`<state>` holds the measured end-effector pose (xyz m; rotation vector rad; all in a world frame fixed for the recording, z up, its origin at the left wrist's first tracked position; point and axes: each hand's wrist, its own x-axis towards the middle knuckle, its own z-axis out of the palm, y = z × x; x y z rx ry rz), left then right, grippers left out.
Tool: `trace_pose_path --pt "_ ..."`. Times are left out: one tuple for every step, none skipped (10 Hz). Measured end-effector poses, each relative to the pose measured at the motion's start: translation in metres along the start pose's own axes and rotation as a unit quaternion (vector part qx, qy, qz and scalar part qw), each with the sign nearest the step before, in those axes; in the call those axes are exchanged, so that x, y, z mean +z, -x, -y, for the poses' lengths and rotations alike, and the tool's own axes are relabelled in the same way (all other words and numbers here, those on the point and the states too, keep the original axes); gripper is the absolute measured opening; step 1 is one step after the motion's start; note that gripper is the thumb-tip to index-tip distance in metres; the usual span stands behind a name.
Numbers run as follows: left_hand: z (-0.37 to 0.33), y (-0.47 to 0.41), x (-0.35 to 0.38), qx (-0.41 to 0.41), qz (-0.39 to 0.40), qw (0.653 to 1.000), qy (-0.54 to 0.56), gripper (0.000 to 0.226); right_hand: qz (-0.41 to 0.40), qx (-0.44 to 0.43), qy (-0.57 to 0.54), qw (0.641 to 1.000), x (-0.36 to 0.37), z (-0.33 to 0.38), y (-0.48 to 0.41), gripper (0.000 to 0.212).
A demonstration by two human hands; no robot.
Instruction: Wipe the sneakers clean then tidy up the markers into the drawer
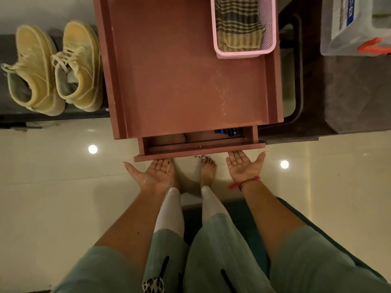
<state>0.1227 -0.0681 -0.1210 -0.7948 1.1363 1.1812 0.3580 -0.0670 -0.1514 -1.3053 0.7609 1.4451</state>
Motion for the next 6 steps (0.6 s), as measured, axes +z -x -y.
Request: trace_pose_path --pt "-0.004 -0.011 0.014 0.007 0.026 1.0 -0.002 0.11 0.022 -0.013 0.01 1.0 0.018 0.004 -0.007 0.088" --pt "-0.011 -0.017 0.028 0.008 0.045 0.998 -0.03 0.112 0.037 -0.026 0.026 0.999 0.036 0.007 -0.017 0.087" --pt "-0.014 -0.018 0.042 0.013 0.06 0.997 -0.056 0.113 0.039 -0.03 0.028 0.998 0.05 0.008 -0.022 0.08" --pt "-0.018 -0.009 0.05 0.003 0.051 0.994 -0.099 0.106 0.035 -0.018 0.061 0.997 0.054 0.009 -0.009 0.063" --pt "-0.021 0.009 0.055 -0.018 0.01 0.968 -0.25 0.084 -0.02 -0.003 0.292 0.956 0.065 0.007 0.023 0.038" --pt "-0.018 0.046 0.072 0.024 -0.023 0.885 -0.465 0.054 -0.049 -0.128 0.468 0.873 0.079 0.001 0.065 0.019"
